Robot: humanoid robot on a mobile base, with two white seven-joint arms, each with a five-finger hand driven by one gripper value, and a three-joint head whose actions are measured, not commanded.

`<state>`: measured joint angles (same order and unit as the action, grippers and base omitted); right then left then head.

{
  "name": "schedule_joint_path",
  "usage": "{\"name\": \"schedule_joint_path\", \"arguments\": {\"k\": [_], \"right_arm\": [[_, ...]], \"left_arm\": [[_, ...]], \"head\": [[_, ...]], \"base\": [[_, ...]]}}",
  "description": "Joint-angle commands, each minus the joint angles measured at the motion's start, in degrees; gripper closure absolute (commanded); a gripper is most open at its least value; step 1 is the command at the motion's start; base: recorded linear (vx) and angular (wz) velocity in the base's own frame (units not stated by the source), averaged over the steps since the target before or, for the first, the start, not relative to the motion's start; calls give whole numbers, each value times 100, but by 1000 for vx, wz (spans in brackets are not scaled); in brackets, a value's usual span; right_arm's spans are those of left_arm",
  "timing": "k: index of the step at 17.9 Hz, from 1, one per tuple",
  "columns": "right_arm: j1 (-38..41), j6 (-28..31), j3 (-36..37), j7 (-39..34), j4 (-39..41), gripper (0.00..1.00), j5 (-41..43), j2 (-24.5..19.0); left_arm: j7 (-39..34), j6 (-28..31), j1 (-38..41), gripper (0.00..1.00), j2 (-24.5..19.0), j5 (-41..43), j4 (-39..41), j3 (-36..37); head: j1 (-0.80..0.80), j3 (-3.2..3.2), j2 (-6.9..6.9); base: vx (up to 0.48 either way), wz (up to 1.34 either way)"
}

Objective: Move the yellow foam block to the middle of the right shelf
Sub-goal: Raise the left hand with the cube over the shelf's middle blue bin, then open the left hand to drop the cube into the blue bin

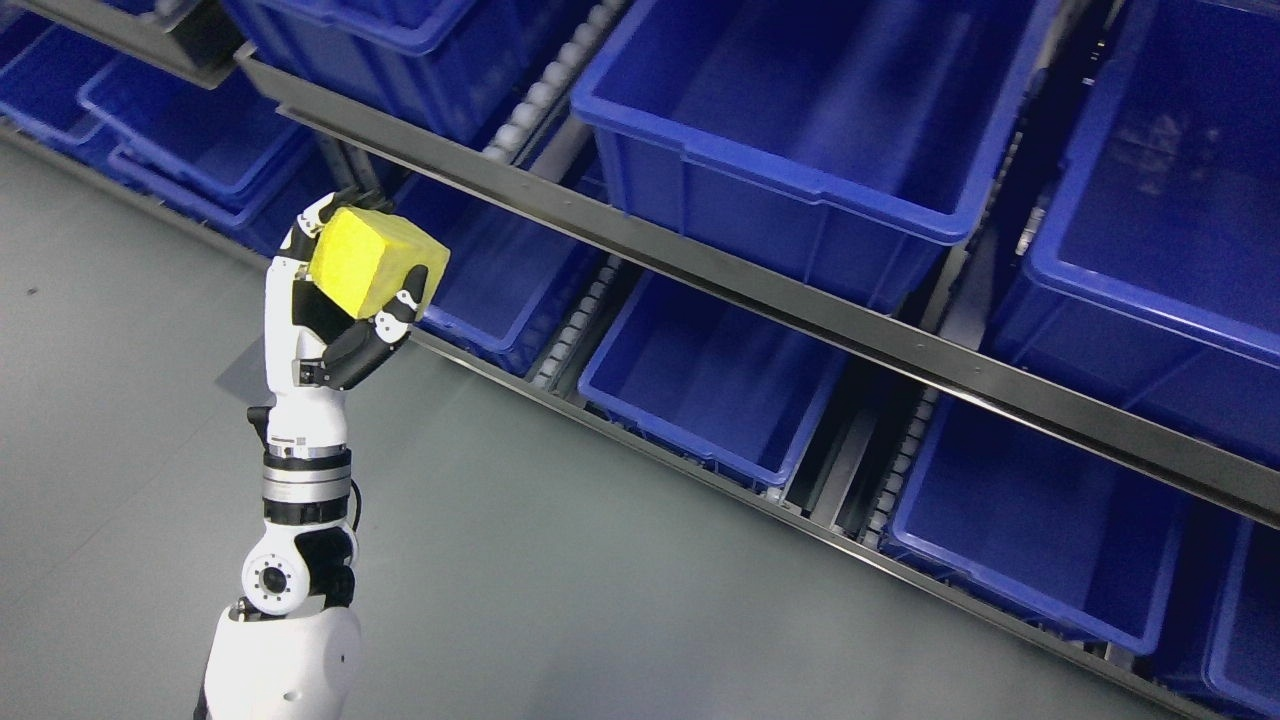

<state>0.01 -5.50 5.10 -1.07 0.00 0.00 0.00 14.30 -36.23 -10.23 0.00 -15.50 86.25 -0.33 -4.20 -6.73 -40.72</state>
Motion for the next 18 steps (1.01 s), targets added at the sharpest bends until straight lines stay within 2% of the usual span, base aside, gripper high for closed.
{"name": "schedule_joint_path", "arguments": {"k": [1,7,10,12,17,18], "right_arm": [[-10,-4,0,1,100,0,0,100],[-19,-4,0,1,100,0,0,100],[-10,-4,0,1,100,0,0,100],[-10,-4,0,1,100,0,9,100],[-10,-4,0,1,100,0,0,100],[-10,-4,0,1,100,0,0,100]], "left_arm": [[187,-121,-14,75,-100,4,1226,1007],[205,-157,-751,74,-100,4,1254,1351],[152,264,-1348,74,-100,4,1245,1483],[-31,860,-1910,74,-100,-5,1236,1519],[-893,3056,-2878,73,-100,-40,807,1457],[-920,3348,-3019,73,-100,-40,666,1440]], "head": [[0,0,0],[0,0,0],[0,0,0],[0,0,0],[0,0,-1],[0,0,-1]], "base": [[182,-789],[133,-565],[82,-418],[52,-354],[32,-186],[21,-71]]}}
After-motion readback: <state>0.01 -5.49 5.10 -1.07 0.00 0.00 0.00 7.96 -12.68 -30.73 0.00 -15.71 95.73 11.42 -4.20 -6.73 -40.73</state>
